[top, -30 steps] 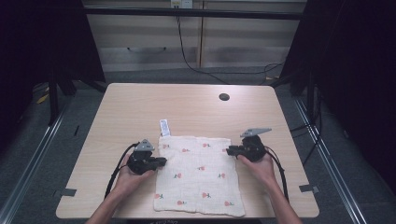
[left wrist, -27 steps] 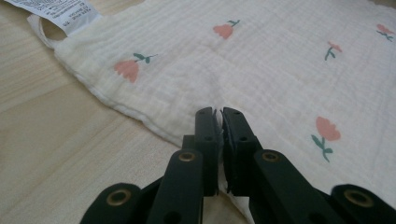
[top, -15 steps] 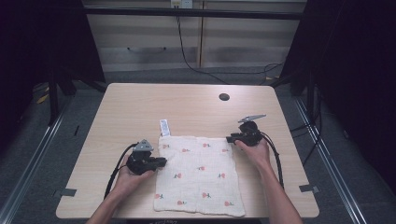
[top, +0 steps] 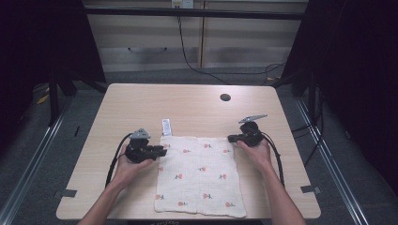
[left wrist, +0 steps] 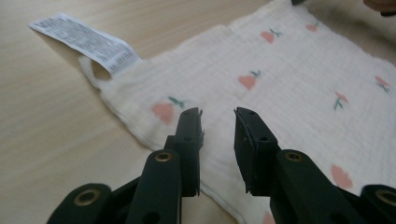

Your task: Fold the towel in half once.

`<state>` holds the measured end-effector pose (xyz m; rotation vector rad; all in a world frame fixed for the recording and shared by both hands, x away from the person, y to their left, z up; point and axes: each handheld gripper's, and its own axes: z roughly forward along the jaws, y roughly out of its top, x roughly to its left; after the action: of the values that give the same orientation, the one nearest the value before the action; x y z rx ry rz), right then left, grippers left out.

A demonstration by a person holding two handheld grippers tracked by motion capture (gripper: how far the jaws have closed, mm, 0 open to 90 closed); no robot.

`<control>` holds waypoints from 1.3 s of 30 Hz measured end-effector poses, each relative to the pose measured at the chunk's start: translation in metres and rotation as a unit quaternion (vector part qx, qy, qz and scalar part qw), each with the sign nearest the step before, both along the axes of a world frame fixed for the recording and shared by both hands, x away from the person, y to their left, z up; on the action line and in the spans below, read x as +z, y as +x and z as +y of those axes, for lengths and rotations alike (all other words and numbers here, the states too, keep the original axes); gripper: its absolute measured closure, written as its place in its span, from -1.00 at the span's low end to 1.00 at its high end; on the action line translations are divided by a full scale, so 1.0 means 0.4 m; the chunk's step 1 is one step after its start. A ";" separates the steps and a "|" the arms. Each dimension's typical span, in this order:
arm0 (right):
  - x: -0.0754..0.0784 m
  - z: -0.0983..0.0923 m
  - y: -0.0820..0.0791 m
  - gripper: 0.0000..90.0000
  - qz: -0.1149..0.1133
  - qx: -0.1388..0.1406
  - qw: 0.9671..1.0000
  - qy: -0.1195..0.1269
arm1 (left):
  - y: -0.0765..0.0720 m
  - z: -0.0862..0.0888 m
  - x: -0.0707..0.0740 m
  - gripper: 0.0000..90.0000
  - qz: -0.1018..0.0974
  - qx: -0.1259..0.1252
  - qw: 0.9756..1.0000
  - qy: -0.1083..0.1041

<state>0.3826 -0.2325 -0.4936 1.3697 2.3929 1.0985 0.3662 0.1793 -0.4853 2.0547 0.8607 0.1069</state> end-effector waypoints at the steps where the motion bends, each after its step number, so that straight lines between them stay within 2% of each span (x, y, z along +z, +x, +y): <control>1: 0.000 0.000 0.000 0.96 0.000 0.000 1.000 0.000 | 0.018 0.002 0.005 0.56 -0.001 0.008 1.000 0.003; 4: -0.001 0.002 -0.002 0.96 0.000 0.000 1.000 0.008 | 0.057 0.010 0.010 0.54 -0.002 0.030 1.000 0.003; 5: -0.002 0.004 -0.003 0.96 0.001 -0.002 1.000 0.012 | 0.057 0.010 0.010 0.53 -0.002 0.030 1.000 0.003; 6: -0.004 0.008 -0.003 0.96 -0.001 -0.001 1.000 0.014 | 0.086 0.015 0.001 0.51 0.011 0.042 0.999 0.001; 8: -0.004 0.017 -0.006 0.96 -0.001 0.004 1.000 0.013 | 0.102 0.014 -0.019 0.52 0.003 0.067 0.998 0.016; 10: -0.004 0.023 -0.007 0.96 -0.004 0.007 1.000 0.013 | 0.113 0.016 -0.038 0.53 0.026 0.066 0.997 0.007; 12: -0.004 0.024 -0.007 0.96 -0.003 0.009 1.000 0.015 | 0.117 0.011 -0.050 0.48 0.031 0.070 0.997 0.010; 13: -0.003 0.024 -0.008 0.96 -0.002 0.009 1.000 0.013 | 0.118 0.006 -0.053 0.47 0.037 0.070 0.997 0.004; 14: -0.003 0.023 -0.007 0.96 -0.004 0.010 1.000 0.015 | 0.118 -0.002 -0.053 0.44 0.041 0.062 0.997 0.003; 15: -0.003 0.022 -0.008 0.96 -0.003 0.009 1.000 0.017 | 0.118 -0.010 -0.051 0.41 0.034 0.052 0.998 0.018; 16: -0.002 0.021 -0.008 0.95 -0.003 0.009 1.000 0.015 | 0.118 -0.017 -0.048 0.42 0.028 0.053 0.998 0.031; 18: -0.001 0.020 -0.009 0.95 -0.003 0.010 1.000 0.015 | 0.122 -0.025 -0.047 0.43 0.028 0.050 0.998 0.034; 19: -0.001 0.020 -0.009 0.95 -0.002 0.009 1.000 0.014 | 0.120 -0.029 -0.047 0.46 0.021 0.048 0.998 0.041; 22: 0.001 0.019 -0.011 0.95 -0.006 0.008 1.000 0.018 | 0.115 -0.033 -0.043 0.61 0.010 0.043 0.997 0.063; 24: 0.002 0.018 -0.012 0.95 -0.006 0.008 1.000 0.021 | 0.113 -0.034 -0.044 0.77 0.005 0.043 0.997 0.068; 25: 0.003 0.015 -0.012 0.95 -0.006 0.006 1.000 0.025 | 0.110 -0.036 -0.045 0.85 0.007 0.045 0.997 0.066; 26: 0.004 0.011 -0.011 0.95 -0.007 0.003 1.000 0.027 | 0.110 -0.039 -0.046 0.88 0.012 0.047 0.997 0.057; 29: 0.007 0.003 -0.010 0.95 -0.008 0.001 1.000 0.030 | 0.113 -0.038 -0.042 0.90 0.016 0.046 0.997 0.052; 30: 0.009 0.001 -0.011 0.96 -0.008 -0.001 0.999 0.031 | 0.113 -0.036 -0.029 0.90 0.014 0.051 0.998 0.037; 34: 0.026 -0.009 -0.012 0.96 -0.018 -0.007 0.999 0.046 | 0.112 -0.030 -0.006 0.90 0.007 0.052 0.998 0.027; 36: 0.040 -0.013 -0.013 0.95 -0.024 -0.006 0.999 0.049 | 0.113 -0.022 0.023 0.90 -0.001 0.052 0.999 0.007; 39: 0.062 -0.018 -0.016 0.96 -0.035 -0.009 0.998 0.053 | 0.112 -0.028 0.049 0.90 -0.006 0.055 0.998 -0.003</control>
<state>0.3763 -0.2398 -0.4688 1.3592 2.2995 1.2633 0.4109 0.1681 -0.4659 1.9982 0.9653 0.1758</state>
